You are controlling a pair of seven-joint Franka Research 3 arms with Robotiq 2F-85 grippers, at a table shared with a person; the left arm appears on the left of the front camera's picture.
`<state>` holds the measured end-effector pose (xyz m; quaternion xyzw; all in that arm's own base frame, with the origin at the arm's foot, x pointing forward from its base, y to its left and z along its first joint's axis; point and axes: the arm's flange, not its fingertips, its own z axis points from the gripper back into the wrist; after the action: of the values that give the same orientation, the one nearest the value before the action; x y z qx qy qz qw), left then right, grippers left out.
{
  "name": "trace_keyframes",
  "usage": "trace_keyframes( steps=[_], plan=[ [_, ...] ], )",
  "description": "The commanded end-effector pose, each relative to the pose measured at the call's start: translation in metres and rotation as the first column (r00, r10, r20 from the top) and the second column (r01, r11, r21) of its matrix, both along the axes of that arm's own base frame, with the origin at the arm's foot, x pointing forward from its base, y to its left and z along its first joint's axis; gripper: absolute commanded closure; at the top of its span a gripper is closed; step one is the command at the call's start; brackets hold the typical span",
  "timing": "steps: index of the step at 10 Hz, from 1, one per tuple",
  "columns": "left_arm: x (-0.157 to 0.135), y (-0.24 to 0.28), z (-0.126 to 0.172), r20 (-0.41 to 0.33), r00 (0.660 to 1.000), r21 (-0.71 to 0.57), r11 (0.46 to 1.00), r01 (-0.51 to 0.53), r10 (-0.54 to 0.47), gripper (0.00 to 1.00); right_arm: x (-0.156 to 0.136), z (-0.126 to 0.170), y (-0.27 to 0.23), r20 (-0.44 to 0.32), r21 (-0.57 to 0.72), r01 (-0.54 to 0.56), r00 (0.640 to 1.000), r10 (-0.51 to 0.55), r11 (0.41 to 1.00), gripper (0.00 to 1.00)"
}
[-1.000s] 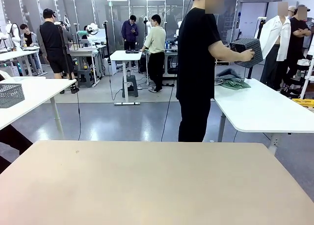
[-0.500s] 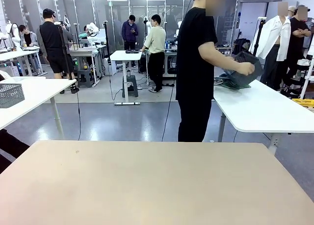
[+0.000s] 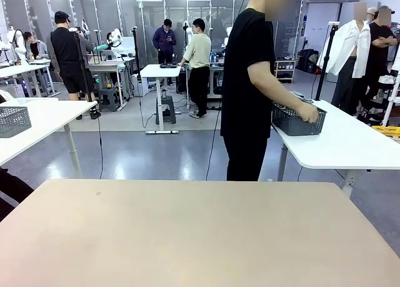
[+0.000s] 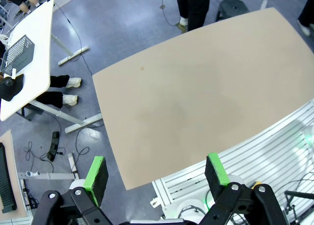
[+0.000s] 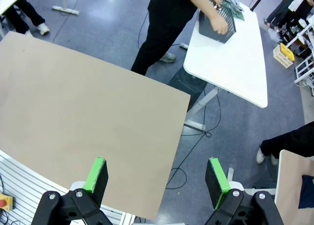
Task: Fold the towels and place them in the basket.
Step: When a person lays out a Towel with hook on the table, fold it in half twice.
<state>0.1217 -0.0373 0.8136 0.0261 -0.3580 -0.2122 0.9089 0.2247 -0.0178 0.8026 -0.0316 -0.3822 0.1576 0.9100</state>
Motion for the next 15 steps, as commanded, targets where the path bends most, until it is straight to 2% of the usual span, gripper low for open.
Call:
trace_keyframes(
  steps=[1,15],
  plan=[
    [-0.0055,0.0,0.0028,0.009,1.0,0.005,1.0,0.003,-0.003,0.0,0.0012,0.0006,-0.0002,-0.001,0.001,0.001,1.0,-0.001,1.0,0.0],
    [-0.0055,0.0,0.0028,0.009,1.0,0.005,1.0,0.003,-0.003,0.0,0.0012,0.0006,-0.0002,-0.001,0.001,0.001,1.0,-0.001,1.0,0.0]
  ],
)
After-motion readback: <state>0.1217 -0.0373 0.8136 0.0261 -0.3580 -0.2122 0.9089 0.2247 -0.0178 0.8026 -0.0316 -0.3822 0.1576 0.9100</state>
